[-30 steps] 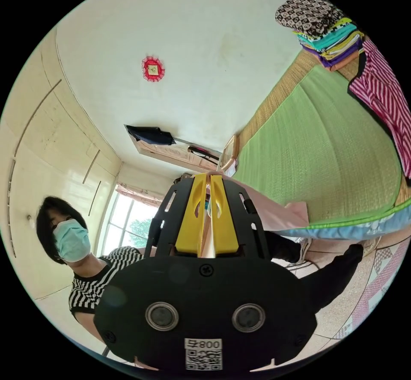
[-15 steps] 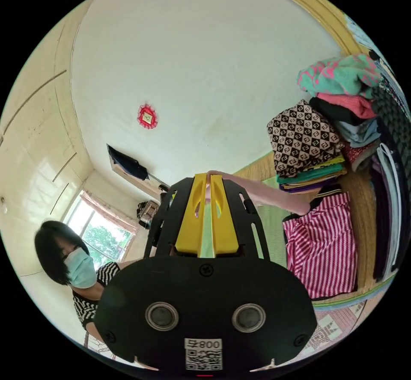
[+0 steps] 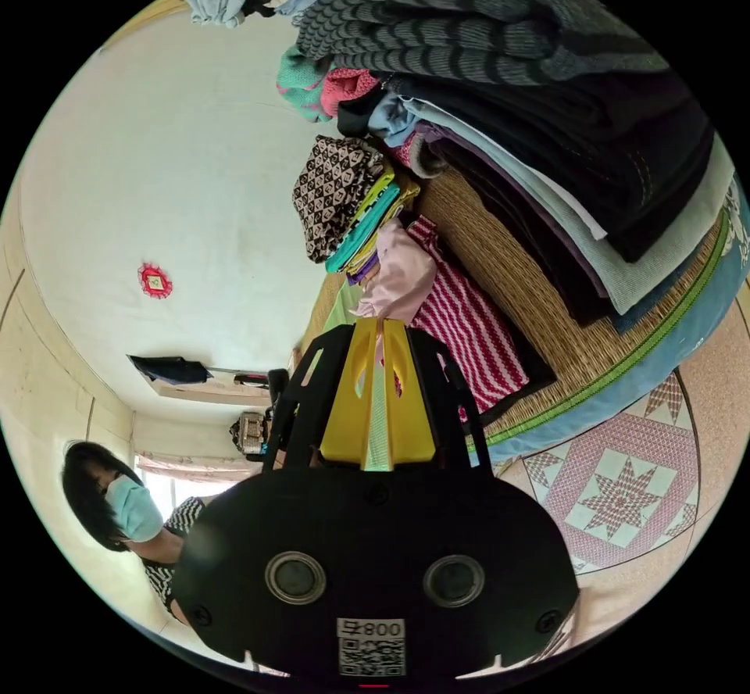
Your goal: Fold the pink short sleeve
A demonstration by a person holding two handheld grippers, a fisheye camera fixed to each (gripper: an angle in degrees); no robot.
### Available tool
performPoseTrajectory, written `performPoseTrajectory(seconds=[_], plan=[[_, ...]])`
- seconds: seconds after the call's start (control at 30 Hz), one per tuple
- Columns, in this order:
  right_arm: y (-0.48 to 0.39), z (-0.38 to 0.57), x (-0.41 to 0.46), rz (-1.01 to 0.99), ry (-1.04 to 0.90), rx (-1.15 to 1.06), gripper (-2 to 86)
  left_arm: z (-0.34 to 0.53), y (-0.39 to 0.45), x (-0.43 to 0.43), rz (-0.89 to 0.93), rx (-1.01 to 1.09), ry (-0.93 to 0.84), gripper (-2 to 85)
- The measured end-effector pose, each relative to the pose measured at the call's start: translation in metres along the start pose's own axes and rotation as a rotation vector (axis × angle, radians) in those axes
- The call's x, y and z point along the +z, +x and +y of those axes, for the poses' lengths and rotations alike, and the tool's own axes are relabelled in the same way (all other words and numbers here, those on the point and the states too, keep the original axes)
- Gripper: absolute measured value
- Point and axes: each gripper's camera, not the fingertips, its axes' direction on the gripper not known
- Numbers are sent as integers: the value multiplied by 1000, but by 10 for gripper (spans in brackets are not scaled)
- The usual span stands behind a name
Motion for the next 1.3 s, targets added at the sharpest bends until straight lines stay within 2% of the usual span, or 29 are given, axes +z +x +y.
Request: performPoseTrajectory(seconds=[0.33, 0.57, 0.73, 0.83, 1.03, 1.17, 1.3], plan=[[23, 0, -11, 113, -46, 19, 4, -51, -9, 74, -101, -11, -141, 22], [64, 8, 5, 69, -32, 114, 4, -77, -44, 110, -156, -132, -211, 27], [63, 6, 12, 99, -25, 124, 3, -98, -52, 124, -163, -140, -234, 39], [60, 12, 9, 142, 27, 148, 1, -108, -54, 124, -104, -119, -233, 60], [-16, 18, 22, 296, 173, -49, 1, -109, -51, 100, -90, -82, -228, 78], [-96, -18, 110, 352, 88, -288, 0, -137, -48, 65, -161, -41, -126, 79], [-140, -57, 205, 483, -1, -376, 0, -175, -42, 40, -224, -1, -41, 77]])
